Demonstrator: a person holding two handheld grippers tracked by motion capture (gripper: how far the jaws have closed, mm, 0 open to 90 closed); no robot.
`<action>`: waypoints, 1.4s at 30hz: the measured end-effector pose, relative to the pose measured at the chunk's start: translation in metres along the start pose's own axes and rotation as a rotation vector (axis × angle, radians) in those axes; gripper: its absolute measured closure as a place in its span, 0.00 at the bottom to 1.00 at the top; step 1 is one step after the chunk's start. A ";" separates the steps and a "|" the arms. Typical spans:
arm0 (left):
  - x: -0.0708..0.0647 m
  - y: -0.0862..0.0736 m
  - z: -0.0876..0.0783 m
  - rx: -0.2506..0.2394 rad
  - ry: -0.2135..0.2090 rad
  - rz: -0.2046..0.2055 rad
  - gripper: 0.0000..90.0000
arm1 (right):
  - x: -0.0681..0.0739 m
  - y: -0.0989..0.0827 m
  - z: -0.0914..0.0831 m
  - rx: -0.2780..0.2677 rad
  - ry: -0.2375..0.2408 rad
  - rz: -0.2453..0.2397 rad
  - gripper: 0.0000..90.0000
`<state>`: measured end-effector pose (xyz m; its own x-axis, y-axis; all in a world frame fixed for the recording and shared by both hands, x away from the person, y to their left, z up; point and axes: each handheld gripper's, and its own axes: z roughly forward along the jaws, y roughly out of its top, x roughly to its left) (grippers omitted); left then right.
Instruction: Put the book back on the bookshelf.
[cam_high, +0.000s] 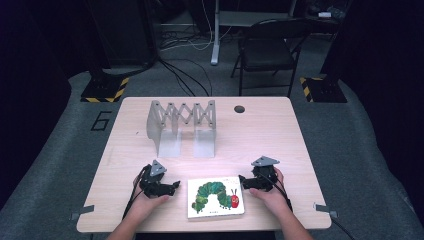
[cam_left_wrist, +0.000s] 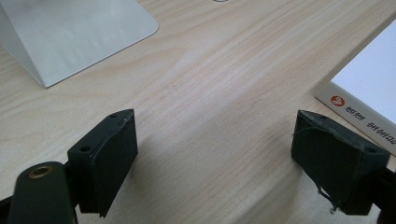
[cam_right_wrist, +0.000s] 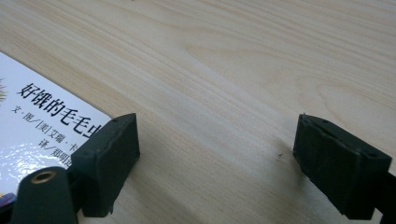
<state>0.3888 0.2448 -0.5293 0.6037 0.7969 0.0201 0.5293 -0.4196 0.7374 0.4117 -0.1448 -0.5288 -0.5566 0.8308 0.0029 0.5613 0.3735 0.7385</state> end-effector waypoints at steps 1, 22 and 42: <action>-0.001 0.000 0.000 -0.004 0.001 -0.006 0.16 | 0.000 0.000 0.000 0.000 0.000 0.000 0.16; -0.003 0.003 -0.001 0.034 0.008 -0.006 0.16 | 0.002 0.002 -0.003 0.041 0.000 -0.002 0.17; -0.003 0.010 -0.015 0.084 -0.037 -0.065 0.36 | 0.003 0.010 -0.015 0.095 -0.017 0.025 0.36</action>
<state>0.3834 0.2451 -0.5114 0.5870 0.8080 -0.0518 0.6152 -0.4036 0.6772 0.4071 -0.1448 -0.5113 -0.5311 0.8473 0.0085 0.6311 0.3889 0.6712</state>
